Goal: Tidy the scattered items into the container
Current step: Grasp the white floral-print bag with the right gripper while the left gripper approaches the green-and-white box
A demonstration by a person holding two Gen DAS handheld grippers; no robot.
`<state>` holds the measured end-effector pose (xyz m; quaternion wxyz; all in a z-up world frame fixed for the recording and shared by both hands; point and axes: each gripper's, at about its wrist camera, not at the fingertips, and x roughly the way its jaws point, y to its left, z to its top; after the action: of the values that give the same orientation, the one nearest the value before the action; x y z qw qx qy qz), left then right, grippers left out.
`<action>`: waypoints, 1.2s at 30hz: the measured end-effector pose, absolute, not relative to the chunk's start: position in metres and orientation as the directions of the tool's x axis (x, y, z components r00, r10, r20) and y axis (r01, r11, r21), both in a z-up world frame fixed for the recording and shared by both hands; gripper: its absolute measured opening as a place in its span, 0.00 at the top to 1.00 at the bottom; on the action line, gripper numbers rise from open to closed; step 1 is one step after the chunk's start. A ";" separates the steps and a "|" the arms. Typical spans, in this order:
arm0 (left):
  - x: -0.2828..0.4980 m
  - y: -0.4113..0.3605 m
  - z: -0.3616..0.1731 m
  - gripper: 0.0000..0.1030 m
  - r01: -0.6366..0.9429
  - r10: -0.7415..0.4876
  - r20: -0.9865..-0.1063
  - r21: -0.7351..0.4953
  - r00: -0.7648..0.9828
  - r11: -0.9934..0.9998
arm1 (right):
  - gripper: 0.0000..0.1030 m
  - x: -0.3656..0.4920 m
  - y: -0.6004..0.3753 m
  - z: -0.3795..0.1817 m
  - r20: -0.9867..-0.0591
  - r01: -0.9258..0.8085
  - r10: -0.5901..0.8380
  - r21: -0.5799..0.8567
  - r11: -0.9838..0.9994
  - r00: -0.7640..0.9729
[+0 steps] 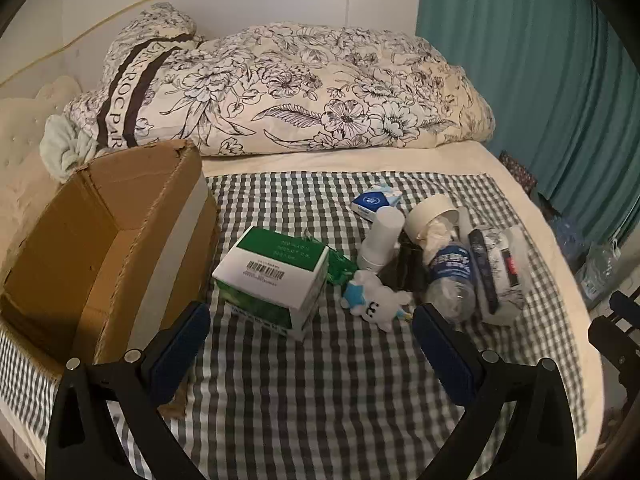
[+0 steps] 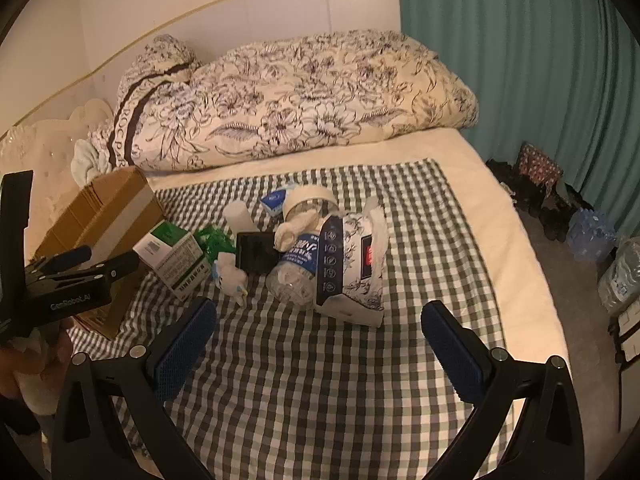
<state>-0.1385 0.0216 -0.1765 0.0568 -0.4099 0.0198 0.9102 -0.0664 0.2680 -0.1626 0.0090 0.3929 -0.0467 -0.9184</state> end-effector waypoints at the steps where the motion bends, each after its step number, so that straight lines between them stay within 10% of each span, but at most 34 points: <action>1: -0.141 0.022 -0.180 0.00 -0.131 0.079 -0.746 0.011 -0.661 -0.991 | 0.00 -0.069 0.268 -0.166 -0.724 -0.019 -0.055 0.093 -0.995 -0.687; 36: -0.226 0.026 -0.269 0.00 -0.224 -0.005 -0.755 0.200 -0.655 -0.954 | 0.00 -0.160 0.282 -0.256 -0.796 -0.081 -0.002 0.064 -0.995 -0.605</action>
<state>-0.2262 0.0259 -0.2689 0.0609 -0.4107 0.1391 0.8990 -0.1596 0.2818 -0.2559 -0.0221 0.4437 -0.0469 -0.8947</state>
